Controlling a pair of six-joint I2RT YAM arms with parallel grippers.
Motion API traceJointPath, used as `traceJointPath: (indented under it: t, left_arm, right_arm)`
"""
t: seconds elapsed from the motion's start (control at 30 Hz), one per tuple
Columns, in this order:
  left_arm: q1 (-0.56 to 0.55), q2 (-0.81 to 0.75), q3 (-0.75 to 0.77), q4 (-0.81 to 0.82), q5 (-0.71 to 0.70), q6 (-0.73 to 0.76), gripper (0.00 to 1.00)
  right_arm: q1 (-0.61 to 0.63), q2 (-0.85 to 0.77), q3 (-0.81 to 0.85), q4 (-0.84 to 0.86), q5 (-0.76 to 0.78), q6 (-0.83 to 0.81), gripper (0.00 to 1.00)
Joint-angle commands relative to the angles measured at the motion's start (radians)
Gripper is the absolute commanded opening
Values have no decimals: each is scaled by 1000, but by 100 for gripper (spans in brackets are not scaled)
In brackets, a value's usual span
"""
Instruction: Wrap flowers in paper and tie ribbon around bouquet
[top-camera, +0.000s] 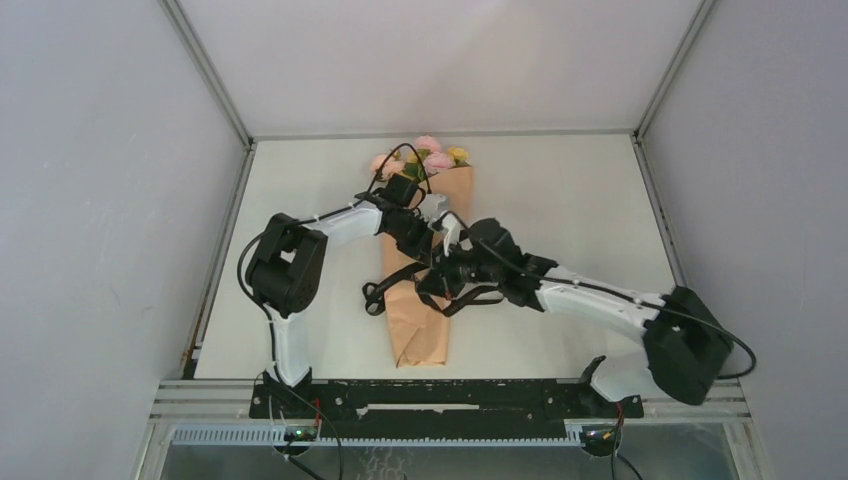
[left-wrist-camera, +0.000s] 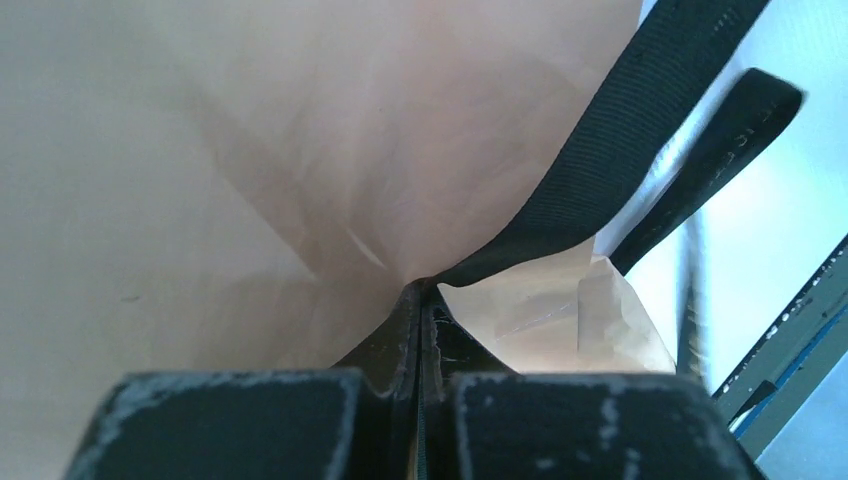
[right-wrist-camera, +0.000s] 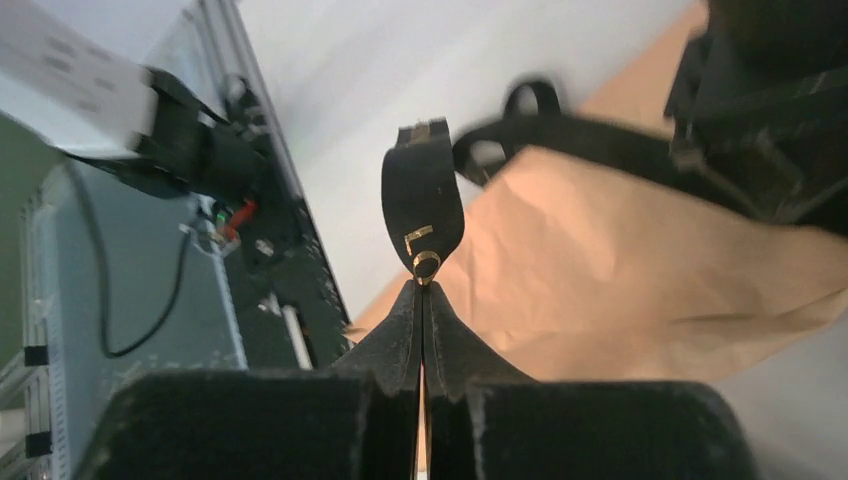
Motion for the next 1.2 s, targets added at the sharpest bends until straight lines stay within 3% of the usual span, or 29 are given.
traceJointPath:
  t: [0.0,0.13,0.3,0.5,0.67,0.77,0.87,0.97,1.03,1.17]
  left_arm:
    - [7,-64,54,3,51,25,0]
    - [21,-109,69,-6,55,23,0]
    - [74,-264,80,-26,44,50,0]
    - [87,-504,71,-208,82,167,0]
    - [-29,-660,-27,-290,152,234,0]
    - [-84,-630,-24,-332,309,235,0]
    - [-80,-575,-34,-230,356,164,0]
    - [-45,-513,-89,22,339,-27,0]
    - [-12,-459,-113,237,351,-195,0]
    - [31,-372,-136,437,298,-374,0]
  right_arm:
    - [30,142,-32,181,47,52,0]
    - [5,311,-24,194,111,119,0]
    - [-67,409,21,160,138,206,0]
    - [-199,501,72,224,16,337,0]
    - [-232,606,187,273,-103,389,0]
    - [-251,656,225,356,-184,454,13]
    - [-279,653,224,384,-224,487,29]
    - [-292,606,224,347,-245,453,40]
    - [-294,569,221,314,-253,428,43]
    - [-303,501,160,295,-218,407,44]
